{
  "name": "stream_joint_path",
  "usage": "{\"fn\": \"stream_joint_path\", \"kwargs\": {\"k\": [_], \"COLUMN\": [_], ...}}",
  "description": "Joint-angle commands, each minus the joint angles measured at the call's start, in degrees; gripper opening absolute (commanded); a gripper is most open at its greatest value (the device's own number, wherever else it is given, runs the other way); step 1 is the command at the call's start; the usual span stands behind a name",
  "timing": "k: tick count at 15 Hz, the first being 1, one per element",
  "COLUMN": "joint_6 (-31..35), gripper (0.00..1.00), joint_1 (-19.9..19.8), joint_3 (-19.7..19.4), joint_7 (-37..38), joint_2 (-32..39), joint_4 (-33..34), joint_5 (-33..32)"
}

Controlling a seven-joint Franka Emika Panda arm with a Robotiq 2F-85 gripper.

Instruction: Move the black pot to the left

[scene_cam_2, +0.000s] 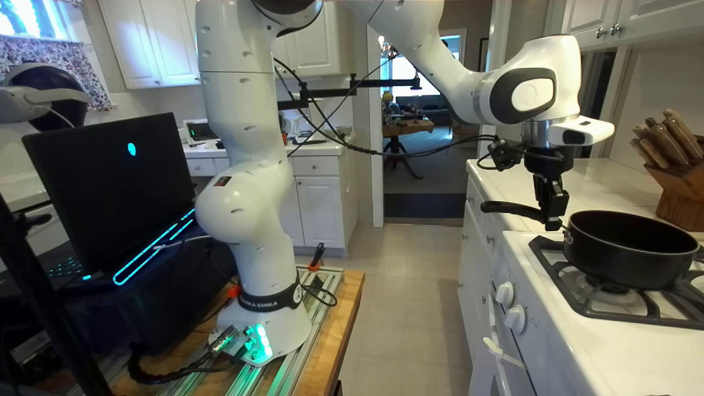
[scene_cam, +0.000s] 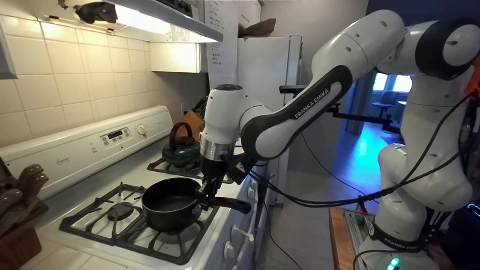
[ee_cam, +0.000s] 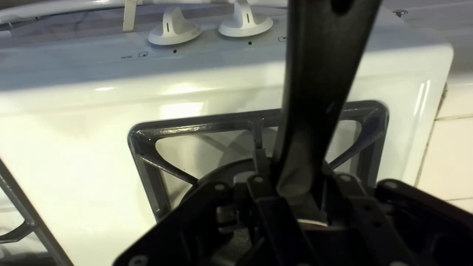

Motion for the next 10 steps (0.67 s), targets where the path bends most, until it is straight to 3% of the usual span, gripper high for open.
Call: {"fn": "stream_joint_path", "kwargs": {"k": [1,2,4,9,10], "joint_6": [-1.77,-1.7,-1.64,-1.45,-1.4], "gripper": [0.08,0.52,0.62,0.97,0.99], "joint_1": [0.25,0.23,0.19,0.09,0.05], "joint_3": [-0.23,-0.26,-0.33,-0.55,-0.58], "joint_7": [-0.68,-0.61,-0.62,-0.62,-0.67], "joint_2": [0.48,0.44,0.38,0.14,-0.06], "joint_4": [1.64,1.62,1.67,2.16,2.19], "joint_5": [0.05,0.01,-0.01,0.06,0.22]}}
